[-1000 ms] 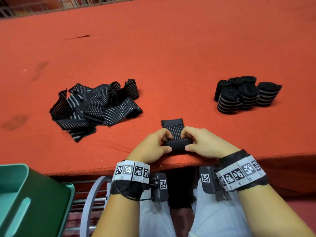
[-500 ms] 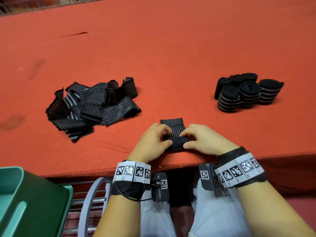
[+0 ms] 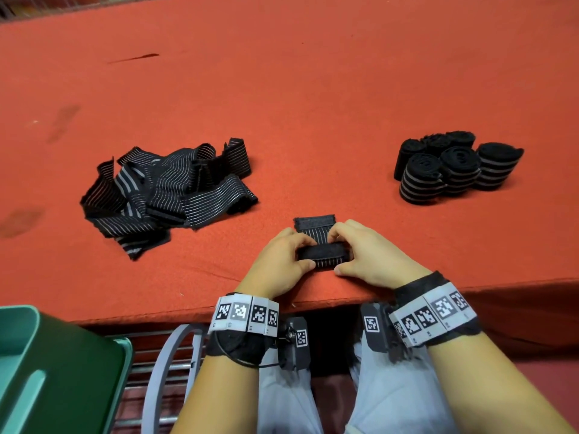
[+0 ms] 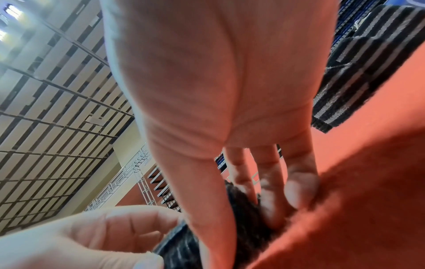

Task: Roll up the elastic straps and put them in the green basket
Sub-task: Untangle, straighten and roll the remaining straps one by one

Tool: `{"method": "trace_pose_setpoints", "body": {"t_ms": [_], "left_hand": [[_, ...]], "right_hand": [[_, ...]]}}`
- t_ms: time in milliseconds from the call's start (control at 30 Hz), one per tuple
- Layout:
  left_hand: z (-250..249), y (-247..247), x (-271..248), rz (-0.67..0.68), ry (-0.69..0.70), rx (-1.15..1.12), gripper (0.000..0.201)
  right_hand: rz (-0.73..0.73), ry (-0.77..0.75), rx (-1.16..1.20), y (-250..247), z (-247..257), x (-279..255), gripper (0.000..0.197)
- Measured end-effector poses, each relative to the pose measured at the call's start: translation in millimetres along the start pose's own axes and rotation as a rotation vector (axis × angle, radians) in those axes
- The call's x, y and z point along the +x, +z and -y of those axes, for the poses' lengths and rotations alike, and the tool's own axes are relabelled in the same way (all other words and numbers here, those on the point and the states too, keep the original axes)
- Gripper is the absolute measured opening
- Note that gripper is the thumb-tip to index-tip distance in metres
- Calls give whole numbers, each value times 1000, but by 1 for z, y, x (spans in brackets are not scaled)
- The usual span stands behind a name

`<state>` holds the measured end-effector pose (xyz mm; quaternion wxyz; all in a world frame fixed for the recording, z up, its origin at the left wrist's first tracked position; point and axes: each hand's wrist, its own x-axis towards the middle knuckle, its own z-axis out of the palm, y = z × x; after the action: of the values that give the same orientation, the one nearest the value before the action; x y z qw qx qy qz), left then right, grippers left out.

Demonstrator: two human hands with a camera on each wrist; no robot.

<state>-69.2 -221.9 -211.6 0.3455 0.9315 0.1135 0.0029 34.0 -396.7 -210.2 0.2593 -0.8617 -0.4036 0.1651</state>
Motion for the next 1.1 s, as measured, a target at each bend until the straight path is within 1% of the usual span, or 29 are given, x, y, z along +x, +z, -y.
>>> {"method": "trace_pose_setpoints", "body": {"t_ms": [133, 233, 333, 400, 467, 533, 667, 867, 1100], "left_hand": [[-2, -5, -1, 44, -5, -6, 28], [-1, -7, -4, 82, -20, -66, 23], [1, -6, -6, 46, -6, -57, 22], [1, -6, -6, 14, 12, -56, 28], [1, -5, -5, 23, 26, -52, 39], [1, -4, -5, 37, 22, -35, 44], [2, -2, -5, 25, 14, -18, 39], [6, 0, -2, 30, 11, -17, 36], [7, 0, -1, 16, 10, -44, 37]], "right_hand": [[-2, -8, -1, -2, 0, 2, 41], [52, 22, 33, -8, -1, -1, 34], [73, 48, 68, -9, 0, -3, 30], [65, 53, 72, -8, 0, -2, 29], [62, 55, 70, -8, 0, -1, 29], [65, 52, 45, -8, 0, 0, 29], [56, 48, 17, -7, 0, -1, 30], [46, -19, -15, -8, 1, 0, 29], [42, 24, -10, -8, 2, 0, 30]]}}
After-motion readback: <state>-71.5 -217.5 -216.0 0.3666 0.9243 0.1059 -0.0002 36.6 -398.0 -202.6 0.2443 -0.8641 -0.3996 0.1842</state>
